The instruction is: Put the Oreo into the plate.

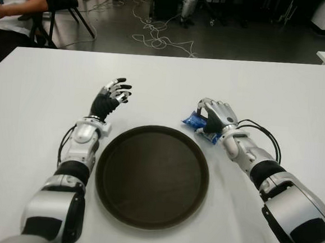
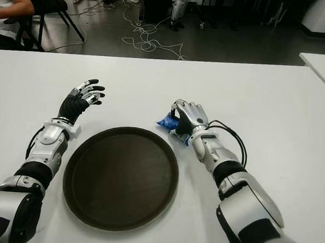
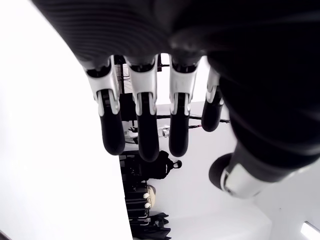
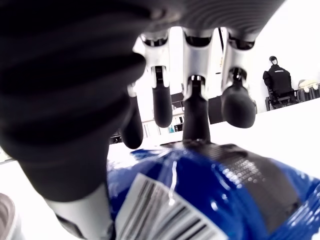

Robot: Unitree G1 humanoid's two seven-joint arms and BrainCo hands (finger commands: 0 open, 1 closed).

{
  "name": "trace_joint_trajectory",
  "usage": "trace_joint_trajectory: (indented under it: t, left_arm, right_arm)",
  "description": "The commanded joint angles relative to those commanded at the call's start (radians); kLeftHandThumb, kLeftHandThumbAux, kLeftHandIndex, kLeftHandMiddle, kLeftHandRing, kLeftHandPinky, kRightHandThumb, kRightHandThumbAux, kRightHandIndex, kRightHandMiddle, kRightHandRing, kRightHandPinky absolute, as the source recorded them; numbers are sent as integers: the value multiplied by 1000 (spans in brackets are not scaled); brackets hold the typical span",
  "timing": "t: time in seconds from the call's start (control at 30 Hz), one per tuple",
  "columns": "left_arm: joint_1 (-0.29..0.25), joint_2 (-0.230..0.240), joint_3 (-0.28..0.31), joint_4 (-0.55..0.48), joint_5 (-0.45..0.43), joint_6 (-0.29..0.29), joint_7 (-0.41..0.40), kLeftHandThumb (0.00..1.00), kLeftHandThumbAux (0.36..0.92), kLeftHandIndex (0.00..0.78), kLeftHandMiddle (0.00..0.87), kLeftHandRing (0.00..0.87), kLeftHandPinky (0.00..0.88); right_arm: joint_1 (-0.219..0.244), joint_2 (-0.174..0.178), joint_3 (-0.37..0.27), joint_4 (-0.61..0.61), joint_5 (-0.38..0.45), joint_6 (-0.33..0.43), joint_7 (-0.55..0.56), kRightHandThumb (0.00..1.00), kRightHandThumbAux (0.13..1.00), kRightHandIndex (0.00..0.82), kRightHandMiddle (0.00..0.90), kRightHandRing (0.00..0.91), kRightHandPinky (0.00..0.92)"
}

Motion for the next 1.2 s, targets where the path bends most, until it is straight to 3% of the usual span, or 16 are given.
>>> trace_joint_trajectory:
  t: [0.27, 0.67, 0.87, 0.97, 1.03, 1.2]
  left_arm:
    - [-1, 1, 1, 1, -3, 3, -3, 62, 640, 194, 283, 272, 298]
    - [-1, 0, 3, -2, -7, 8, -7, 64, 673, 195, 279, 270, 302]
    - [2, 0, 2, -7, -7, 3, -8, 59, 660, 189, 276, 274, 307]
    - [3, 1, -1, -9, -2, 4, -4, 58, 657, 189, 279, 276, 307]
    - [4, 2, -3, -10, 1, 5, -2, 52, 650, 188, 283, 279, 309]
    - [4, 3, -5, -12, 4, 7, 0, 52, 648, 189, 280, 275, 309]
  right_arm:
    - [-3, -1, 3, 0, -2, 1, 3, 77, 886, 576, 717, 728, 727]
    - [-4, -2, 8, -3, -6, 2, 1, 102, 872, 591, 737, 744, 733]
    - [-4, 2, 11, 9, -4, 8, 11, 17, 888, 507, 608, 628, 623]
    - [-4, 3, 9, 10, 2, 6, 29, 5, 887, 485, 563, 586, 569]
    - [-4, 3, 8, 11, 3, 5, 36, 2, 873, 420, 481, 533, 481]
    - [-4, 2, 12, 13, -1, 3, 49, 0, 861, 358, 397, 458, 398]
